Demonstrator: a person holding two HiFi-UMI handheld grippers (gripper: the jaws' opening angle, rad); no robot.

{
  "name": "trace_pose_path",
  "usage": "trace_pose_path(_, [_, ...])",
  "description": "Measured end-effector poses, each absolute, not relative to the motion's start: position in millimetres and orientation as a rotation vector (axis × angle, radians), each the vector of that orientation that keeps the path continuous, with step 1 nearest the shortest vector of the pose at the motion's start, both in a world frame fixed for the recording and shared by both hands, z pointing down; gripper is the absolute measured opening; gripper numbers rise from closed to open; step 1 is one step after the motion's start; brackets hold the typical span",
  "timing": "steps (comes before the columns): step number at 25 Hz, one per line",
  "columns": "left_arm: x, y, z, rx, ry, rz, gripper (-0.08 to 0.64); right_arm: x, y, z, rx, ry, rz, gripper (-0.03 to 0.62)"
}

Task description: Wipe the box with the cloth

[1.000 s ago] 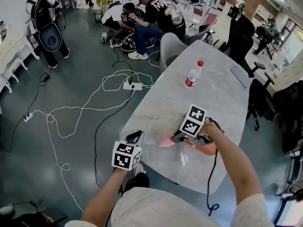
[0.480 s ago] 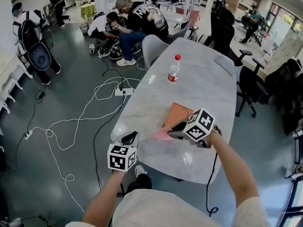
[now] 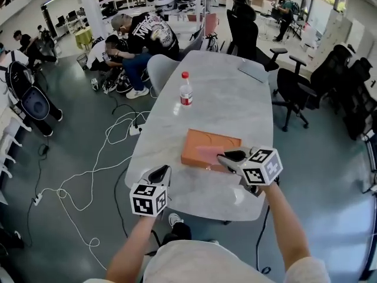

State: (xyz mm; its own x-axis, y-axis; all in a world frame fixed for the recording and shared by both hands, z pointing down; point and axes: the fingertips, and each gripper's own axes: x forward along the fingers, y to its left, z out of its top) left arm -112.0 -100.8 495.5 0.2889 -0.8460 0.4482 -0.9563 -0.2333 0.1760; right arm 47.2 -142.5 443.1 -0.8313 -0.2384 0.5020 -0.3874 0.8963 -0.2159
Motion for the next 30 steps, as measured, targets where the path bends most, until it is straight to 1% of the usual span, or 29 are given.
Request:
trace_pose_path(8, [-71,-108,473,2.234,-1.610,0.388,0.026,121,-144,422,0.983,-2.685,0.381,0.015])
trace_pose_path(13, [-49,-106,471,2.269,-1.573,0.395,0.026,152,-134,420,1.199,-2.693,0.376,0.015])
trace_pose_path(19, [-34,-104,470,2.282,-1.561,0.402,0.026,168,-126,419,1.281,-2.690,0.382,0.015])
trace_pose_path(30, [-18,-102,470,2.297,-1.545,0.424,0.026,180,-122,419,1.286,-2.695,0.372,0.015])
